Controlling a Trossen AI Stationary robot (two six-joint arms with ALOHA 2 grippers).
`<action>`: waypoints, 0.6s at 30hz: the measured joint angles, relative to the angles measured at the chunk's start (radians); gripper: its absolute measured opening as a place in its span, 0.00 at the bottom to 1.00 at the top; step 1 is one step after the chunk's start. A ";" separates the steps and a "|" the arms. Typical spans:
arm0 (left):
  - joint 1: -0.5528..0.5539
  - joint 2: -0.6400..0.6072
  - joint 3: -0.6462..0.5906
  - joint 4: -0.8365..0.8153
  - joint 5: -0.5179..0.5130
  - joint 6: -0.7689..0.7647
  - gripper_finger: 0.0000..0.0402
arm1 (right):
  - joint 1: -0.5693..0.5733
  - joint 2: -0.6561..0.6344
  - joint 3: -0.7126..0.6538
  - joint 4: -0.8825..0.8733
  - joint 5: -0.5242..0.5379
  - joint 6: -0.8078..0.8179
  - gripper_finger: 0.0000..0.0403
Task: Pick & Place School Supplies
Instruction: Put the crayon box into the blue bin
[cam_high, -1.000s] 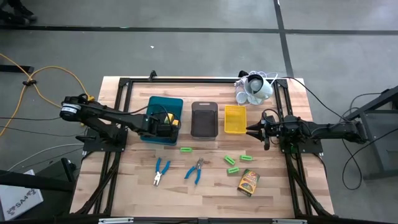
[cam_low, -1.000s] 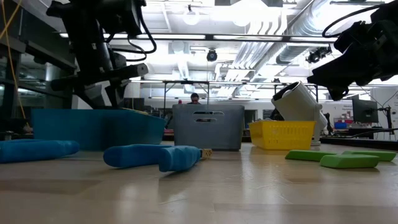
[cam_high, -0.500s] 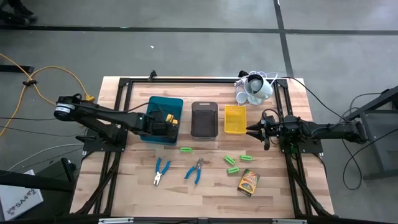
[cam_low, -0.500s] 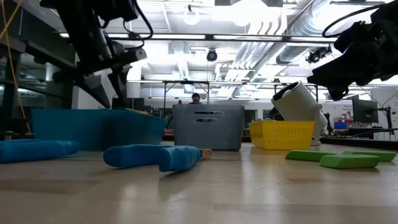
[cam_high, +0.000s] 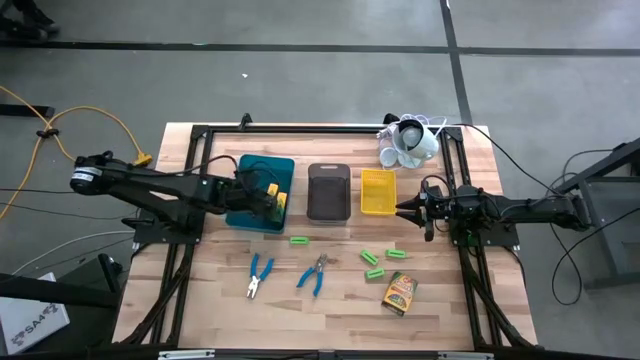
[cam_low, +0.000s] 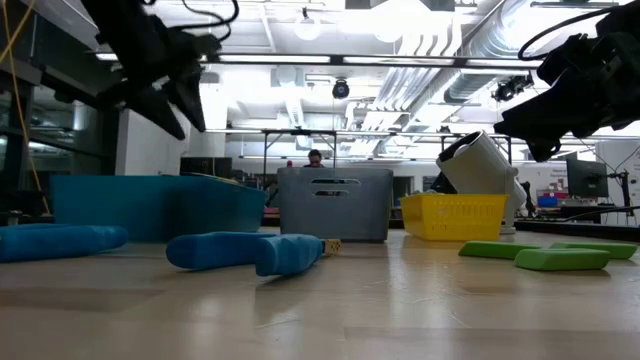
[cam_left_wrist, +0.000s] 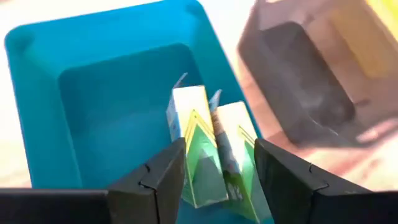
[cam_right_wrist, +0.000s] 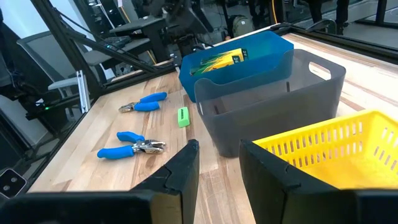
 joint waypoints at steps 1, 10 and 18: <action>0.002 -0.011 0.000 0.008 0.008 0.043 0.46 | 0.000 0.000 0.000 0.000 0.000 0.000 0.26; 0.014 -0.063 0.000 0.131 0.169 0.488 0.46 | 0.000 0.000 0.000 0.000 0.000 0.000 0.26; 0.014 -0.062 0.000 0.173 0.258 0.637 0.46 | 0.000 0.000 0.000 0.000 0.000 0.000 0.26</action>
